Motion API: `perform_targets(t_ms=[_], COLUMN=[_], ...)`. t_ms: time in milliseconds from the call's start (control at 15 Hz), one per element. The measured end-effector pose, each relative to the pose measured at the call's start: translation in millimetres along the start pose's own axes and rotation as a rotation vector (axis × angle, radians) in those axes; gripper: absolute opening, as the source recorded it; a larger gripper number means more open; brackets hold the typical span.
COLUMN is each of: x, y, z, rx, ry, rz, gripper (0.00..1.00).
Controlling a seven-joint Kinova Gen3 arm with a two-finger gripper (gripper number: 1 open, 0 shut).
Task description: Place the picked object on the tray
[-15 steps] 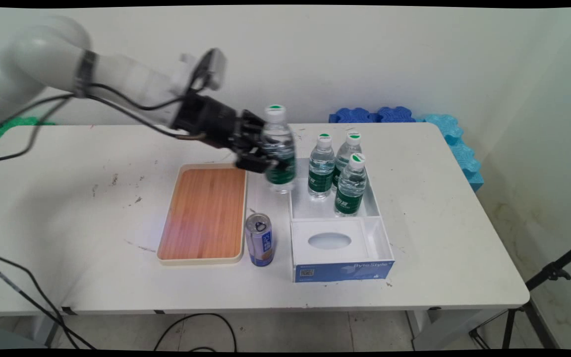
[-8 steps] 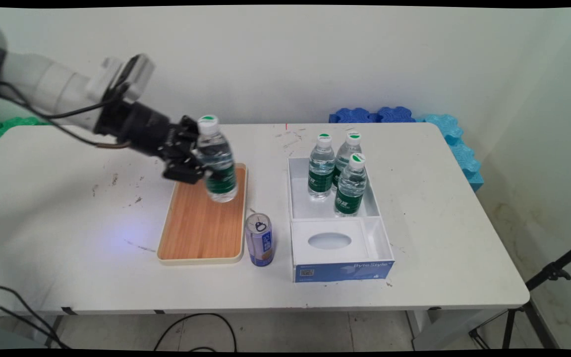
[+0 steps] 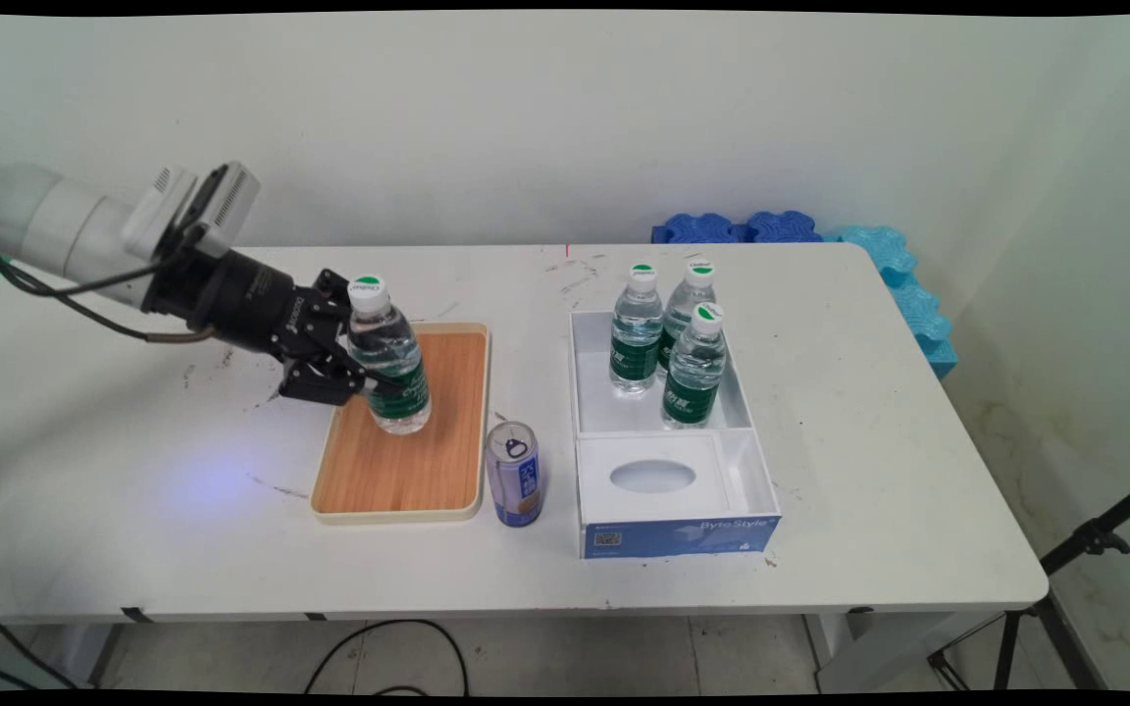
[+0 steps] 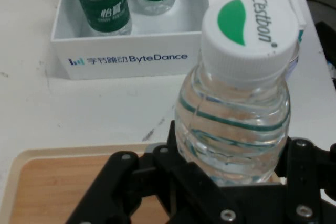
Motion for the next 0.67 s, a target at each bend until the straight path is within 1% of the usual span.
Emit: perform_targets(t_ms=[667], x=[-24.0], y=[11.7], z=[40.3], rx=[0.011], ry=[-0.017], rz=[-0.013], gripper=[0.0])
